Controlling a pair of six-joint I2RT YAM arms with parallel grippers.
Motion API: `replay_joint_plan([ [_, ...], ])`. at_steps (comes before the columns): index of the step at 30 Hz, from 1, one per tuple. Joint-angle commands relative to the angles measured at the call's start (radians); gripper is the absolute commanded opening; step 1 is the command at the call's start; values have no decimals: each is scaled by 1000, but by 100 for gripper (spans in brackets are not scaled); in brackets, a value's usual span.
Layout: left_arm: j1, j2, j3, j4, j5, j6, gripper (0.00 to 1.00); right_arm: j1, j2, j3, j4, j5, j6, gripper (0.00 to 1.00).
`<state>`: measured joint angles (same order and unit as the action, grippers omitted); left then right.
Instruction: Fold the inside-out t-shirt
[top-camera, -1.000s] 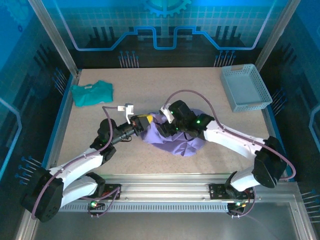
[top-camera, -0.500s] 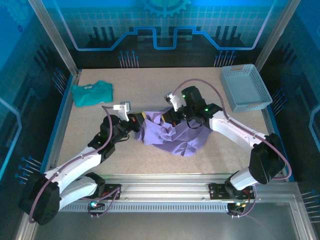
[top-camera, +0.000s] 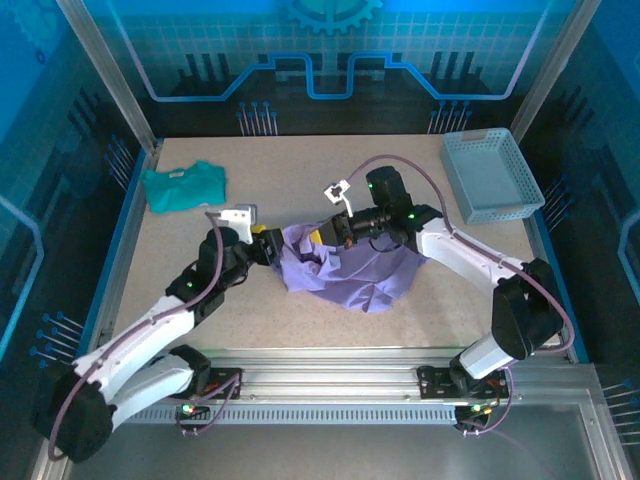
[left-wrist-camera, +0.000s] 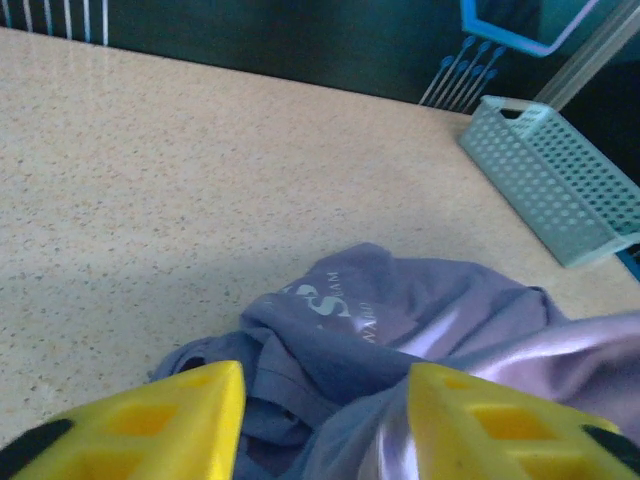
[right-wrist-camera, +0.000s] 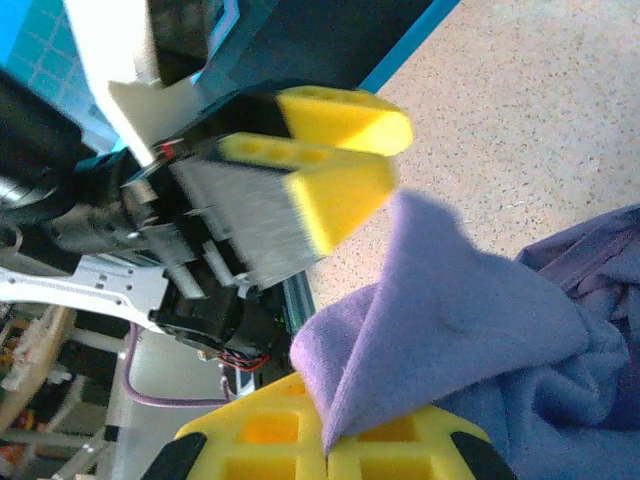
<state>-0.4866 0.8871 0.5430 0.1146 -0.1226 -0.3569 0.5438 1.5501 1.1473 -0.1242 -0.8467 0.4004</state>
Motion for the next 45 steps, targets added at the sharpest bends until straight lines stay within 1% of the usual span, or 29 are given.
replay_joint_plan([
  [1, -27, -88, -31, -9, 136, 13, 53, -23, 20, 37, 50, -34, 57, 0],
  [4, -41, -81, -25, 11, 294, -28, 53, -29, 27, 47, 45, -32, 64, 0],
  [7, -44, -14, 11, 26, 431, -80, 50, -32, 28, 56, 34, -22, 64, 0],
  [9, -46, 32, 28, 68, 520, -115, 48, -37, 31, 60, 25, -17, 65, 0],
  [12, -46, 76, 37, 107, 565, -156, 46, -41, 31, 63, 19, -14, 64, 0],
  [13, -45, 88, 42, 107, 564, -163, 46, -42, 30, 63, 18, -14, 64, 0],
  [17, -46, 126, 82, 50, 496, -161, 48, -42, 27, 67, 10, -7, 59, 0],
  [21, -49, 87, 68, 90, 504, -157, 48, -48, 28, 69, -12, 4, 48, 0],
  [22, -57, 67, 60, 98, 502, -149, 48, -49, 28, 69, -14, 8, 46, 0],
  [25, -122, 22, 48, 80, 480, -71, 48, -54, 34, 75, -20, 15, 49, 0],
  [27, -148, 51, 70, 49, 502, -51, 48, -53, 37, 83, -23, 15, 49, 0],
  [29, -156, 107, 91, 39, 527, -63, 48, -54, 39, 87, -28, 15, 48, 0],
  [31, -155, 152, 108, 28, 492, -75, 48, -54, 38, 89, -35, 15, 42, 0],
  [33, -141, 179, 115, 8, 421, -84, 47, -55, 34, 88, -45, 21, 39, 0],
  [34, -128, 185, 112, 14, 413, -90, 47, -56, 31, 86, -48, 21, 37, 0],
  [40, -11, 220, 114, 36, 434, -134, 48, -57, 15, 80, -48, 23, 37, 0],
  [45, 27, 251, 141, 41, 447, -142, 50, -58, 10, 75, -45, 24, 38, 0],
])
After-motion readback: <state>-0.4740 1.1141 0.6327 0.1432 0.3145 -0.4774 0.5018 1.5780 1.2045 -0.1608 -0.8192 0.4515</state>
